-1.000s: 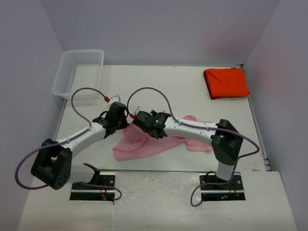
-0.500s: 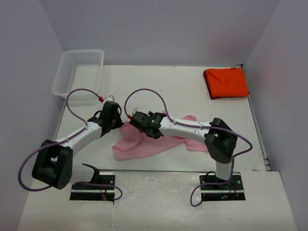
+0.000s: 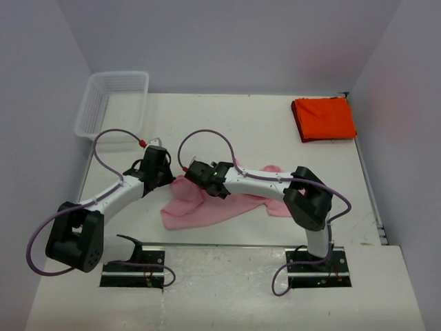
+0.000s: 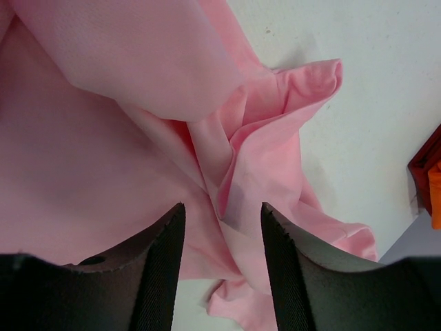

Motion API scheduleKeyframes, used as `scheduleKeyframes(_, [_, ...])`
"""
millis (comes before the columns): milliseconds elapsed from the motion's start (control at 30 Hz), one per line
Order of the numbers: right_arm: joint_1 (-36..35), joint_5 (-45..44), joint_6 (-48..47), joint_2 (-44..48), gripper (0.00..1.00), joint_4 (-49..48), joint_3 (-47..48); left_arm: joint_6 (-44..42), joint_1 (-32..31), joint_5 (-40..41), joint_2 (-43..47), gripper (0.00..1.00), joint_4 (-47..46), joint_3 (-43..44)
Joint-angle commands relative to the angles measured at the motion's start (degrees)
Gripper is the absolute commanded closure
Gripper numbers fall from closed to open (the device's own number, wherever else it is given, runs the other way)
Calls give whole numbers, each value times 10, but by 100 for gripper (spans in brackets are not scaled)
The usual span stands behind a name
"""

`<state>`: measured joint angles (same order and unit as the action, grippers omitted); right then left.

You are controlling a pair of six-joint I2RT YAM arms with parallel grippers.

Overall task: Fold and stack the t-shirts
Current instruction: Flatten out the tshirt

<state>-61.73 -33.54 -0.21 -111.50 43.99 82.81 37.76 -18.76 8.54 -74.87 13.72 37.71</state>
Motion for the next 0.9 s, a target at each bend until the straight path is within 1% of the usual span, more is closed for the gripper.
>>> scheduleKeyframes(0, [7,-16,-2,-1,51,-14,4,-16,6,-16,15,100,-26,-2])
scheduleKeyframes(33, [8,-17,-2,-1,52,-15,5,-16,6,-17,15,100,-26,-2])
scheduleKeyframes(67, [11,-17,-2,0,56,-14,5,-16,6,-19,15,100,-26,-2])
scheduleKeyframes(233, [19,-20,-2,1,58,-14,3,-18,8,-13,20,100,-22,-3])
scheduleKeyframes(300, [21,-21,-2,1,64,-14,2,-18,10,-15,20,100,-23,-5])
scheduleKeyframes(333, [22,-19,-2,1,72,-14,2,-18,10,-15,20,100,-24,-5])
scheduleKeyframes(433, [28,-21,0,-4,89,-10,6,-19,10,-17,20,100,-24,-6])
scheduleKeyframes(467, [30,-23,14,-6,100,-9,7,-19,11,-16,19,100,-23,-5])
scheduleKeyframes(600, [42,-20,21,-9,100,-8,12,-20,11,-16,20,100,-20,-4])
scheduleKeyframes(700, [59,-41,51,3,100,0,30,-19,11,-18,20,100,-19,-2])
scheduleKeyframes(767, [81,-54,88,36,100,4,40,-22,11,-20,21,100,-15,3])
scheduleKeyframes(833, [102,-44,120,63,100,14,68,-28,10,-26,30,100,-8,11])
scheduleKeyframes(867, [125,-49,125,88,100,15,81,-30,9,-27,36,100,-4,15])
